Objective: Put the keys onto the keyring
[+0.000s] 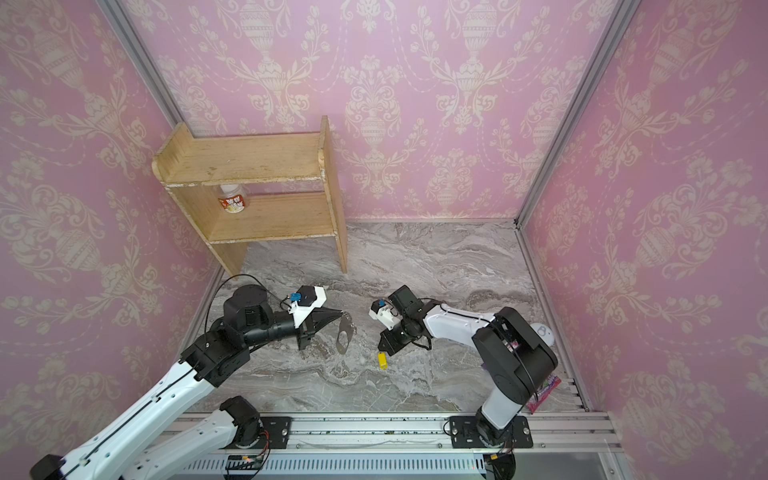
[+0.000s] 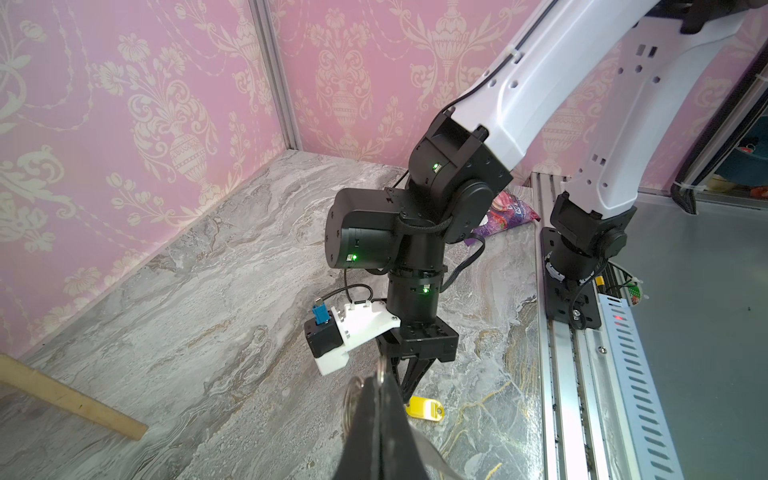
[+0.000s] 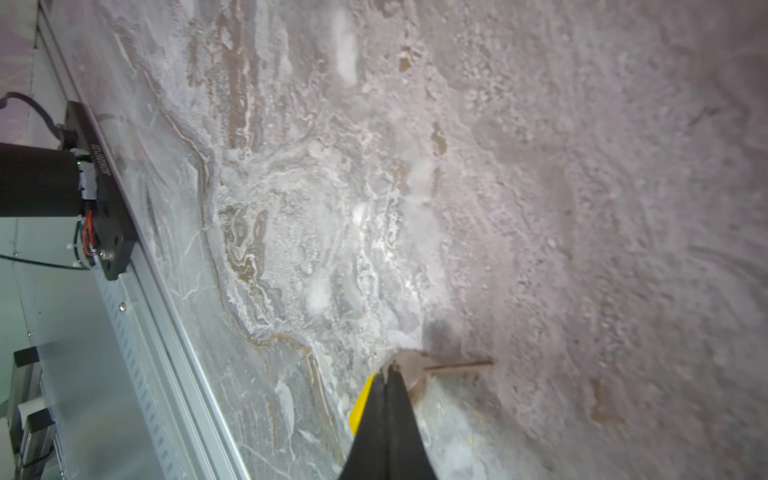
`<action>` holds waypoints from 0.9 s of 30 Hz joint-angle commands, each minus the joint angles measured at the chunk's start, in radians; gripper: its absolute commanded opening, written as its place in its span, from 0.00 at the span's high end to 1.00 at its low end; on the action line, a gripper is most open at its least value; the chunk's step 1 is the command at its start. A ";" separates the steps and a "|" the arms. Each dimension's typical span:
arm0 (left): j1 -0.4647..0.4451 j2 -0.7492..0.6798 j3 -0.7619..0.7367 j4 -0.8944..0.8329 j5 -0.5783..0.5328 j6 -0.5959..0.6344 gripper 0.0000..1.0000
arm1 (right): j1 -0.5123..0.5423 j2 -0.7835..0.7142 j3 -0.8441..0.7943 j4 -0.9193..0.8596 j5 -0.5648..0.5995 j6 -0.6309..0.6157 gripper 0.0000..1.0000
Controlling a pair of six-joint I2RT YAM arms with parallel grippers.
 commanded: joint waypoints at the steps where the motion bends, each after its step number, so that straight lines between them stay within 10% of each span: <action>1: 0.009 -0.009 0.018 -0.017 -0.017 0.028 1.00 | 0.001 0.024 0.057 -0.089 0.074 0.047 1.00; 19: 0.010 -0.021 0.007 -0.002 -0.016 0.023 1.00 | 0.003 -0.028 0.082 -0.126 0.075 0.039 0.73; 27: 0.010 -0.030 0.018 -0.030 -0.020 0.032 1.00 | 0.073 -0.106 0.046 -0.133 0.269 0.168 0.62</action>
